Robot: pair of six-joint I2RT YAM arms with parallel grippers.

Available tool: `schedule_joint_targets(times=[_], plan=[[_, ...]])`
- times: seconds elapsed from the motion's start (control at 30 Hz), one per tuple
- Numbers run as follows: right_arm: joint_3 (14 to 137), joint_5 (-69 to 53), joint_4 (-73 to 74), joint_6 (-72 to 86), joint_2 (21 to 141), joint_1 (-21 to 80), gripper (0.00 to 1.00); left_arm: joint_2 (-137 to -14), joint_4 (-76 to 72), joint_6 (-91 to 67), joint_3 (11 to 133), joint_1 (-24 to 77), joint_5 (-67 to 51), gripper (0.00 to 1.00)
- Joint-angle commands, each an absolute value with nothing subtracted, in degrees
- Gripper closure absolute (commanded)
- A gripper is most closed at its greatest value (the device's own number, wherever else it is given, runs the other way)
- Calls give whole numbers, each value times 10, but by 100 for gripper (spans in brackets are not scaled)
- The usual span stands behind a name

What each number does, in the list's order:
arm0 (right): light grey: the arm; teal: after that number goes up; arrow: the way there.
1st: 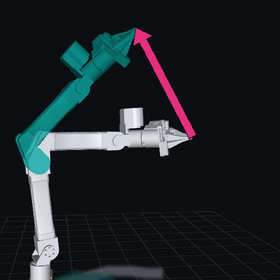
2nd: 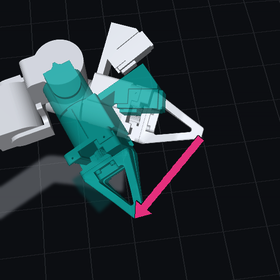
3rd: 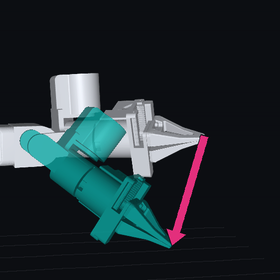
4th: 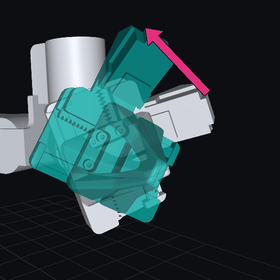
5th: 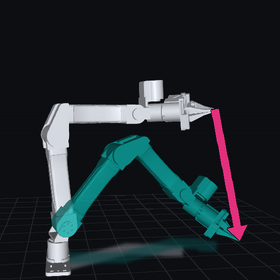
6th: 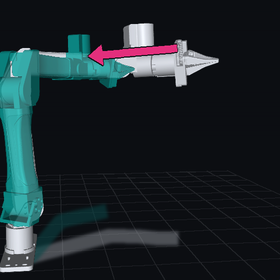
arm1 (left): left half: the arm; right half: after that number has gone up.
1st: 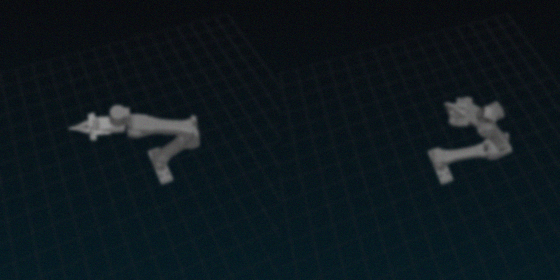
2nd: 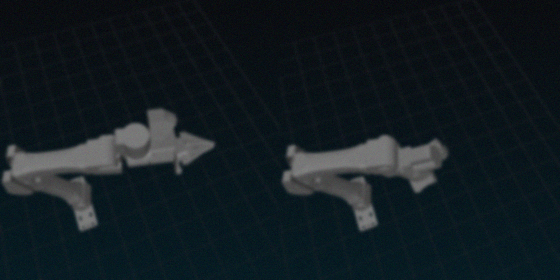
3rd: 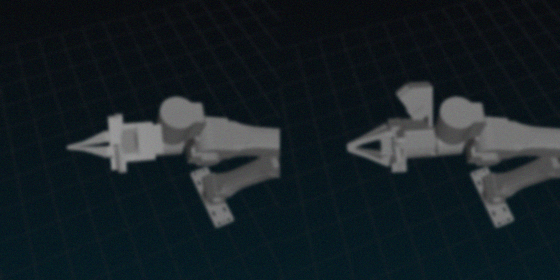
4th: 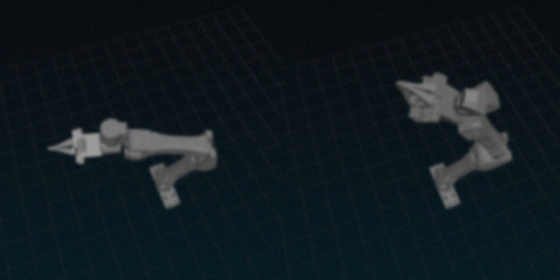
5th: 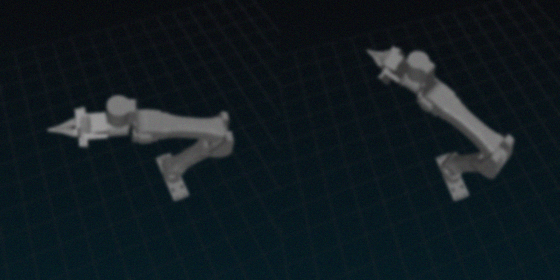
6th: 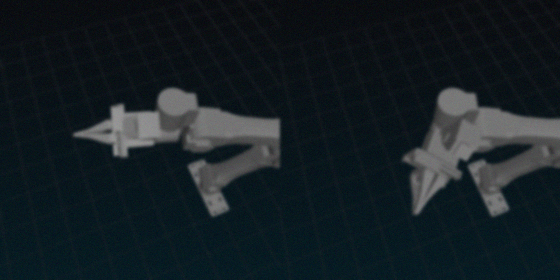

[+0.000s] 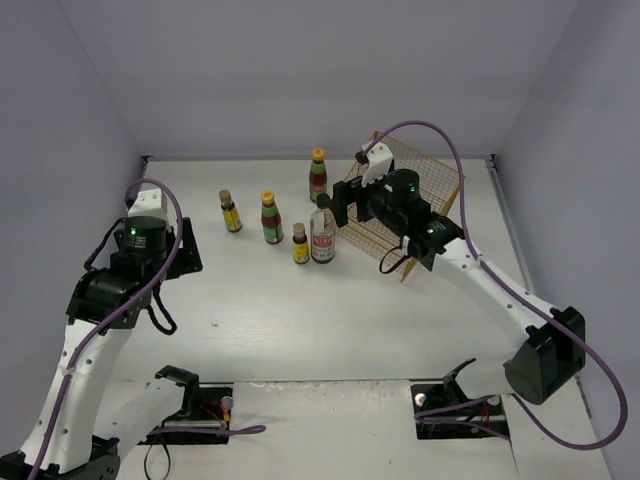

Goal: Organize the condiment bottles

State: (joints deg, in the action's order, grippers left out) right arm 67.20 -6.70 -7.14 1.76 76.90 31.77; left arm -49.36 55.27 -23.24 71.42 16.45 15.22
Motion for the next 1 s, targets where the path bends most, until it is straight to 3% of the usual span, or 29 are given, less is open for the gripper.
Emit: schedule_joint_targets(times=[0.0, 0.3, 0.7, 0.97], plan=[[686, -72, -191, 26, 783, 342, 4, -486, 546, -245, 728, 167, 146, 27], [674, -90, -228, 40, 839, 363, 2, -475, 553, -249, 716, 167, 141, 27], [639, -82, -283, 40, 878, 364, 11, -483, 548, -249, 713, 167, 131, 27], [627, -91, -324, 34, 906, 364, 29, -483, 550, -248, 709, 167, 134, 27]])
